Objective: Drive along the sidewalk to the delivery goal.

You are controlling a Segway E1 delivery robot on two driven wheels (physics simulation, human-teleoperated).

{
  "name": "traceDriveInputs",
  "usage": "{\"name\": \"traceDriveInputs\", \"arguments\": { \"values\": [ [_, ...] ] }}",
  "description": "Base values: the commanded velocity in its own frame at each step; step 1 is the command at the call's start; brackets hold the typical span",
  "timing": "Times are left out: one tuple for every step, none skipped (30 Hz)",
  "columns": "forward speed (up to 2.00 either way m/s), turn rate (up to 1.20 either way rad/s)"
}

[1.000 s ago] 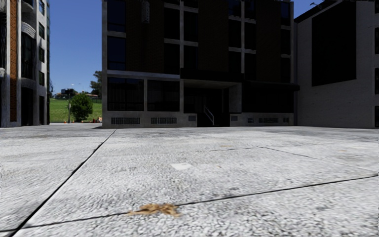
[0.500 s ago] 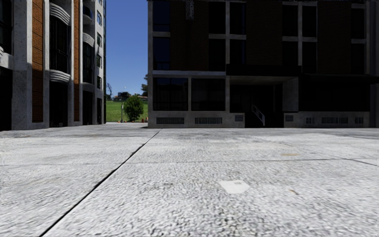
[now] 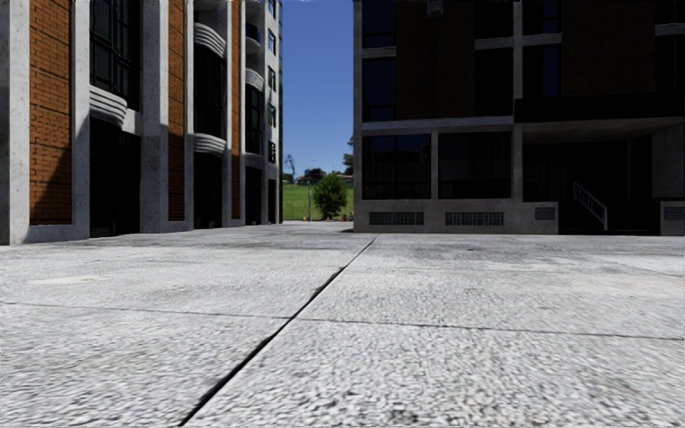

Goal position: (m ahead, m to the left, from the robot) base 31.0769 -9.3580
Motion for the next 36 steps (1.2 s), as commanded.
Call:
{"name": "traceDriveInputs", "arguments": {
  "values": [
    [2.00, 0.60],
    [2.00, 0.60],
    [2.00, 0.60],
    [2.00, 0.60],
    [2.00, 0.59],
    [2.00, 0.51],
    [2.00, 0.41],
    [2.00, 0.41],
    [2.00, 0.00],
    [2.00, 0.00],
    [2.00, 0.00],
    [2.00, 0.00],
    [2.00, 0.00],
    [2.00, 0.00],
    [2.00, 0.00],
    [2.00, 0.00],
    [2.00, 0.00],
    [2.00, 0.00],
    [2.00, 0.00],
    [2.00, 0.00],
    [2.00, 0.00],
    [2.00, 0.00],
    [2.00, 0.00],
    [2.00, 0.00],
    [2.00, 0.00],
    [2.00, 0.00],
    [2.00, 0.00],
    [2.00, 0.00],
    [2.00, 0.00],
    [2.00, 0.00],
    [2.00, 0.00],
    [2.00, 0.00],
    [2.00, 0.00],
    [2.00, 0.00],
    [2.00, 0.00],
    [2.00, 0.00]
  ]
}}
